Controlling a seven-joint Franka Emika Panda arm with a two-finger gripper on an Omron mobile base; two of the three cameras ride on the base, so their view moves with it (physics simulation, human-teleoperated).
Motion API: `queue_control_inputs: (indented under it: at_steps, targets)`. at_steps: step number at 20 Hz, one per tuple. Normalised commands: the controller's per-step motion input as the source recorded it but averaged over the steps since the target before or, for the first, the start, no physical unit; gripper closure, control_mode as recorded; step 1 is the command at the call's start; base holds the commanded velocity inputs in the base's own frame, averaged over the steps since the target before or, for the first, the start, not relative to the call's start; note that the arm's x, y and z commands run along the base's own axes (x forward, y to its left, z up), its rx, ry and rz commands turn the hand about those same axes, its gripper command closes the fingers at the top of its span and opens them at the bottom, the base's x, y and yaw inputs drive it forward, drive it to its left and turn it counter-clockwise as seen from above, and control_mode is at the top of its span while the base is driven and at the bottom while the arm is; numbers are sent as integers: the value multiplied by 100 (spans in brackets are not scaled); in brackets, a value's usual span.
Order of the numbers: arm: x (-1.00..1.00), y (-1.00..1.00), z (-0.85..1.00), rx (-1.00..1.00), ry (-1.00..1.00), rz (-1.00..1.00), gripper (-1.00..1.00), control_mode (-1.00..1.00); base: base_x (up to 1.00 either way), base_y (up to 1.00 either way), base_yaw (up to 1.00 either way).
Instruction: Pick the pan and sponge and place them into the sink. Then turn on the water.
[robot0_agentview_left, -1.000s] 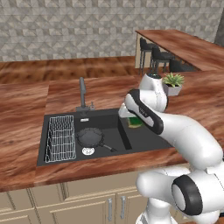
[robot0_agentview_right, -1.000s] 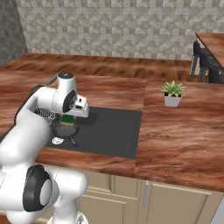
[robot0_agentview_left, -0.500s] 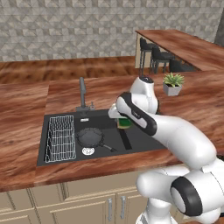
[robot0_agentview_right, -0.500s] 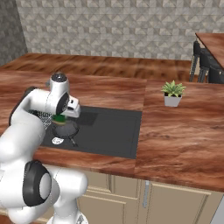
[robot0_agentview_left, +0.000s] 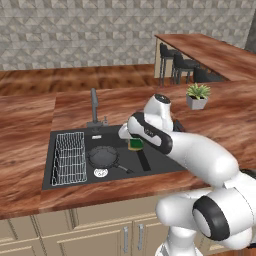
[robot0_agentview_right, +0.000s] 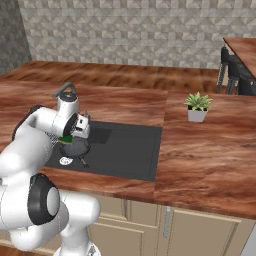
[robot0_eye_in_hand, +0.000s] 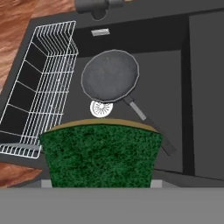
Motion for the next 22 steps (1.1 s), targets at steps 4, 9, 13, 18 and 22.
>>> queue_control_inputs:
  at_steps: [4, 9, 13, 18, 22]
  targets:
    - [16, 16, -14, 1, 2, 0, 100, -100, 0, 0, 0]
    - [16, 10, -11, 0, 7, 0, 100, -100, 0, 0, 0]
    - [20, 5, -14, 0, 8, 0, 100, -100, 0, 0, 0]
    - [23, 2, -18, 0, 6, 0, 100, -100, 0, 0, 0]
    - [17, 5, -22, 0, 1, 0, 100, -100, 0, 0, 0]
